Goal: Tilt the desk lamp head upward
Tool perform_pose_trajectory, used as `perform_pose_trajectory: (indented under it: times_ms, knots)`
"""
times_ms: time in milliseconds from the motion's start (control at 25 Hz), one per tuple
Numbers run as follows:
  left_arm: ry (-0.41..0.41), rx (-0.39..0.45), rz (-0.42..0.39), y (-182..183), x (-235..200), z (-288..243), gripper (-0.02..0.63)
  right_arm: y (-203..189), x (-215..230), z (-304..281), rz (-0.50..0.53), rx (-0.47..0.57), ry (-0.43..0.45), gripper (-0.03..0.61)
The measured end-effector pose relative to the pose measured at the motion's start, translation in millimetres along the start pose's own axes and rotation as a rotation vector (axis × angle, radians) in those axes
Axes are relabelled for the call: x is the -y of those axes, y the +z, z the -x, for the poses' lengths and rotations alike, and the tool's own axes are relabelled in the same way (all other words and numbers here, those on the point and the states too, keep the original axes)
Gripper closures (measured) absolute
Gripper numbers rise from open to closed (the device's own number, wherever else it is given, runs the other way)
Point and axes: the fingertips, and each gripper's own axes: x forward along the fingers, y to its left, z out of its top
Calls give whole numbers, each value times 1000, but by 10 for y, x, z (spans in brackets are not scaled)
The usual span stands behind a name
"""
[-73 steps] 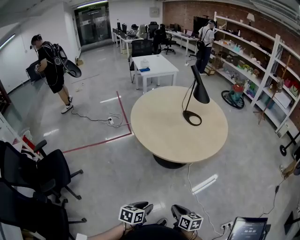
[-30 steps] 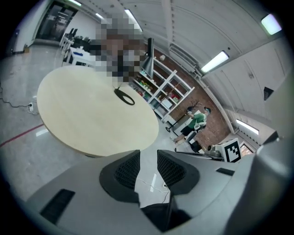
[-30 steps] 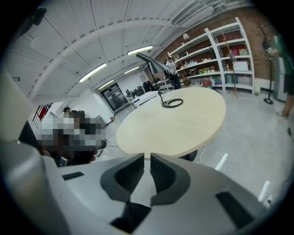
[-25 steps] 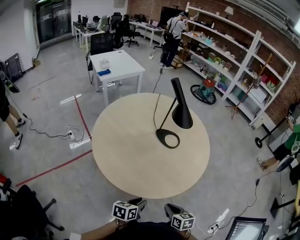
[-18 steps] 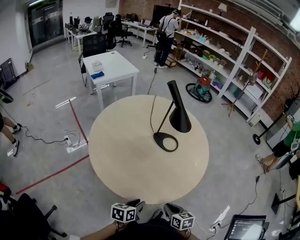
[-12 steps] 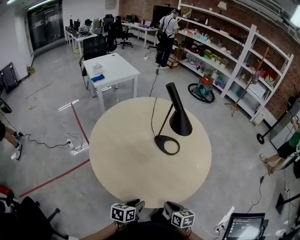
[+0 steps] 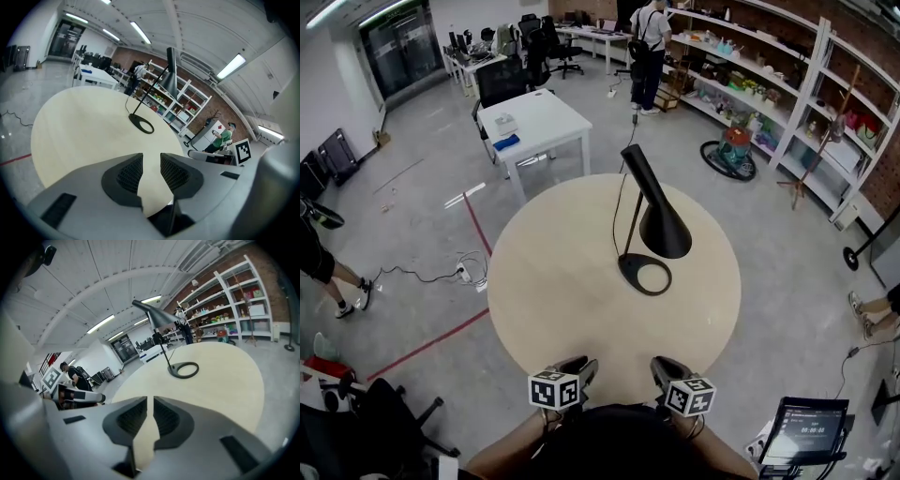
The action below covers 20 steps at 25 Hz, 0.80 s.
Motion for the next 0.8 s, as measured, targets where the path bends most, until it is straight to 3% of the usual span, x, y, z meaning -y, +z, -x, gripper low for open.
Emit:
perform_pose_trajectory:
  times_ms: [160,280,560,800]
  knots:
    - [16,16,-36,207,217,-173,491,407,299,-71,-25,47,18,535]
    - [57,103,-90,510,336,-283,491,813,538,-167,-51,114,75,536]
    - [139,281,-229,1253,493,-220,491,1720,521,-300,-80,276,245,535]
    - [173,328,-301,1632,362,-235,491,2093,455,-683,-154,342,321,534]
